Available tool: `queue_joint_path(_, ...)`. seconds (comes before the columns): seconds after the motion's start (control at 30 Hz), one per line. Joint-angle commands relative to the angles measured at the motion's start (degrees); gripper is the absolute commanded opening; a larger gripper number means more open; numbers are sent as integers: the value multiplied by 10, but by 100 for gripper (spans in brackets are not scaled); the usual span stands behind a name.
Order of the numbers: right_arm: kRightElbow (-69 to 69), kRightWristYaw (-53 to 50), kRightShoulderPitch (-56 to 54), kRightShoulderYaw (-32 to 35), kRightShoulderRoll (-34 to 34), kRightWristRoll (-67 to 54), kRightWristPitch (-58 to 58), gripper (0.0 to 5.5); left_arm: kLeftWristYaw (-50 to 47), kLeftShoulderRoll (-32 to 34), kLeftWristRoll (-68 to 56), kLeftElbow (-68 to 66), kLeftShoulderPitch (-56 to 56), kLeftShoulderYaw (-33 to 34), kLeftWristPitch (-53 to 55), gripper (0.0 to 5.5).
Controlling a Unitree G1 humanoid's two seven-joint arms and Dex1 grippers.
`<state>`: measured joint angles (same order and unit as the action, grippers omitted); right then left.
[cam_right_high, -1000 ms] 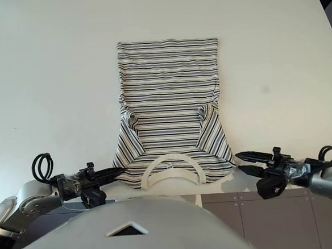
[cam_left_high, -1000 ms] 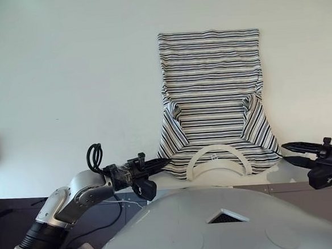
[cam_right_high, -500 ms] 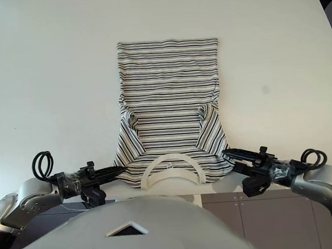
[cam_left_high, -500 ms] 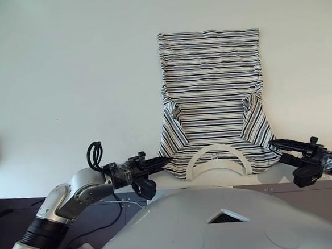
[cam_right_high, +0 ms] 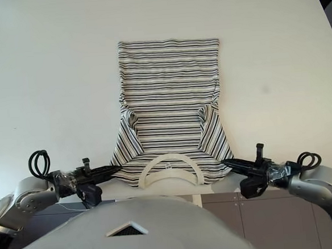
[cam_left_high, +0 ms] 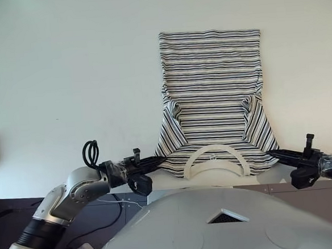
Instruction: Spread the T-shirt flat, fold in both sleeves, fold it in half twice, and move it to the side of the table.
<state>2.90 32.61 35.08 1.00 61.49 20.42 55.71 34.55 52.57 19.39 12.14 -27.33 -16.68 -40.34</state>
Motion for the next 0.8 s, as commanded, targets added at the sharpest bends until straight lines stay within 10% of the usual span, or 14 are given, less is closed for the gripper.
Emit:
queue_joint_path(0.03, -38, 89, 9, -24, 49, -106, -97, 16, 58, 29, -74, 43, -3, 2, 62, 10)
queue_joint_path(0.3, -229, 254, 146, 96, 133, -341, -273, 16, 165, 125, -316, 204, -73, 90, 227, 10)
queue_joint_path(0.53, -349, 396, 119, 326, 143, -641, -594, 16, 204, 181, -743, 304, -55, 327, 471, 10)
queue_joint_path(0.8, -130, 361, -405, 4, 65, -606, -781, 16, 100, 24, -662, 72, 390, 120, 648, 10)
